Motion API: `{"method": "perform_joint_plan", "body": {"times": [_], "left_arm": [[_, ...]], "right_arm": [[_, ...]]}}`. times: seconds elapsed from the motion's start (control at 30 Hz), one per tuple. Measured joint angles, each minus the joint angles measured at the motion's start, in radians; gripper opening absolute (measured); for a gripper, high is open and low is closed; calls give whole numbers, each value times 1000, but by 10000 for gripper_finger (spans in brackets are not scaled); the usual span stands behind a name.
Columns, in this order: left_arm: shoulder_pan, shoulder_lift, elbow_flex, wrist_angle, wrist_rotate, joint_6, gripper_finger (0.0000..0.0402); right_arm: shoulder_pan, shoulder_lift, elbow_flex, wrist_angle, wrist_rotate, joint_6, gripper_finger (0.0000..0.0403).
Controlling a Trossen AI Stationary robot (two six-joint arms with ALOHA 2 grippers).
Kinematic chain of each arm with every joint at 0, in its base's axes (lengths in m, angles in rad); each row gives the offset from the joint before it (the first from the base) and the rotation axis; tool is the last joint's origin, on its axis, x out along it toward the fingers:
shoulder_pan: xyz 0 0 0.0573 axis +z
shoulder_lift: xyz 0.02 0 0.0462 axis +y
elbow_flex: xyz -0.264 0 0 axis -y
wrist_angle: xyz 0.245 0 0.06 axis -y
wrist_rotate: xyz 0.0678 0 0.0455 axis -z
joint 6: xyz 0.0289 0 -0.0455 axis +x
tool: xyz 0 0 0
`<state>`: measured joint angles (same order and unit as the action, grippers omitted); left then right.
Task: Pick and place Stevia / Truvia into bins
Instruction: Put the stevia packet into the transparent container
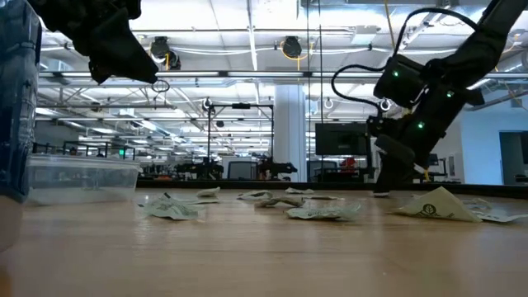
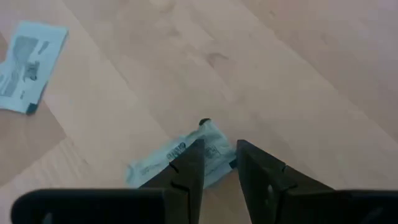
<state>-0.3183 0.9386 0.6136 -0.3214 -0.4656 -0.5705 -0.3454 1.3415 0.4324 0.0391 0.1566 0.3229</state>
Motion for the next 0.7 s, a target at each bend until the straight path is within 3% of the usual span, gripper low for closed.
{"method": "perform_joint_plan", "body": {"times": [0.27,0.5,0.7], "left_arm": [[0,0,0,0,-8,26,120],[0,0,0,0,-8,26,120],[0,0,0,0,-35,26,120]], "right_arm": [[0,-3,-101,166,2,30,79],[0,-2,-143,263,1,39,9],[19,2,-132,369,-70,35,10]]}}
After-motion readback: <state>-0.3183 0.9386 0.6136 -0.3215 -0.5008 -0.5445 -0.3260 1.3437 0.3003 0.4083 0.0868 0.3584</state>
